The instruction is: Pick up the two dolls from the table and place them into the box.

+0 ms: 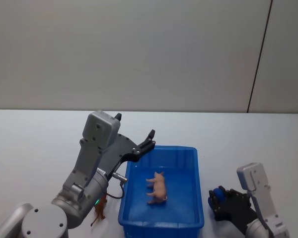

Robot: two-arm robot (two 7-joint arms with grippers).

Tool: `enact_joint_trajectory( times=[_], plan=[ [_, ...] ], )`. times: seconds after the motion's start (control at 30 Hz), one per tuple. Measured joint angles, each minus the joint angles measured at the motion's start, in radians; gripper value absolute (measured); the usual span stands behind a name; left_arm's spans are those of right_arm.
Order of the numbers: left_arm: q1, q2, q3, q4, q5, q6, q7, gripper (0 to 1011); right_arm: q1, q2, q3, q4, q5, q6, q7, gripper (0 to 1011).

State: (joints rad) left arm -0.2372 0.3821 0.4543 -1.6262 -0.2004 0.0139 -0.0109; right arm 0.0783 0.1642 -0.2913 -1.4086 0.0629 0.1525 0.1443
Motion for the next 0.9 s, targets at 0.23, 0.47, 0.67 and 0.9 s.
enact_joint_trajectory(
  times=[0.23, 0.47, 0.67, 0.9],
  plan=[
    [0.0, 0.0, 0.0, 0.0, 0.0, 0.0, 0.0, 1001, -0.003, -0.002, -0.001, -0.058, 0.003, -0.016, 0.001, 219],
    [0.0, 0.0, 0.0, 0.0, 0.0, 0.0, 0.0, 1001, 0.005, -0.01, -0.004, -0.115, 0.008, -0.035, 0.015, 187],
    [0.0, 0.0, 0.0, 0.0, 0.0, 0.0, 0.0, 1001, 0.024, -0.024, -0.011, -0.141, 0.011, -0.045, 0.04, 180],
    [0.0, 0.0, 0.0, 0.0, 0.0, 0.0, 0.0, 1001, 0.052, -0.047, -0.024, -0.14, 0.008, -0.041, 0.077, 222]
  ],
)
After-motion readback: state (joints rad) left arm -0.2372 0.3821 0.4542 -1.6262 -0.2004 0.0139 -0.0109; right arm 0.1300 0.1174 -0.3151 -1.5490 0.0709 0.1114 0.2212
